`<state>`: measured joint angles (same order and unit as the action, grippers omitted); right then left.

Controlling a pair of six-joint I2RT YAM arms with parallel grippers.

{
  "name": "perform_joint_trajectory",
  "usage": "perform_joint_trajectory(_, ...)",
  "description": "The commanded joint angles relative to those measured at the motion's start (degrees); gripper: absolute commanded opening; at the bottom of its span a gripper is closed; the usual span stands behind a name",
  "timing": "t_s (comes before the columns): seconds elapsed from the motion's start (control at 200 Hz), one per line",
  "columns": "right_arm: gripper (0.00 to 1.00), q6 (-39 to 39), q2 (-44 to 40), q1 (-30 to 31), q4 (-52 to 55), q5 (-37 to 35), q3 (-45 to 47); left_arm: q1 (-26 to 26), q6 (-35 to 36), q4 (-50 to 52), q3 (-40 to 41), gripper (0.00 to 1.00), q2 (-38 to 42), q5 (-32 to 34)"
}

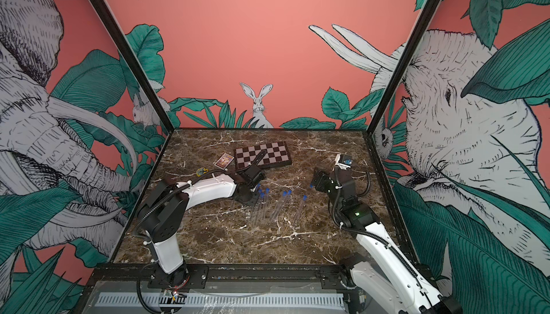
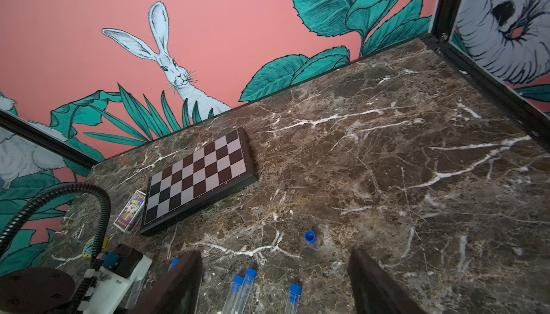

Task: Remove stoppers from test tubes
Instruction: Pick up the test tube at the center of the board.

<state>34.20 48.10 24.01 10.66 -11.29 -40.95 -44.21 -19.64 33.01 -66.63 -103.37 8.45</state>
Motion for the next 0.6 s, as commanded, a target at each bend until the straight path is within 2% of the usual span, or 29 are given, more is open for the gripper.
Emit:
perform_joint_trajectory(0.0,0.77,-1.03,0.06,0.31,-3.87,5.69,-1.66,0.18,1.44,-2.31,0.87,0.15,7.21,1.84)
perform_joint_trajectory(0.16,0.77,-0.28,2.23,0.28,-9.18,16.25,-1.29,-0.38,3.47,-5.15,1.52,0.14,15.12,-1.01)
perform_joint_trajectory(0.305,0.76,3.29,8.82,1.19,-15.2,28.24,-1.87,-1.47,4.45,-7.99,0.63,0.14,20.06,-4.97)
perform_joint_trajectory(0.455,0.76,3.33,14.1,4.74,-19.63,33.69,-4.18,-2.09,5.0,-12.26,0.74,0.14,22.5,-9.08)
perform_joint_trajectory(0.595,0.76,2.85,17.3,7.09,-19.71,35.0,-7.34,-3.28,5.99,-13.93,0.06,0.14,22.92,-10.89)
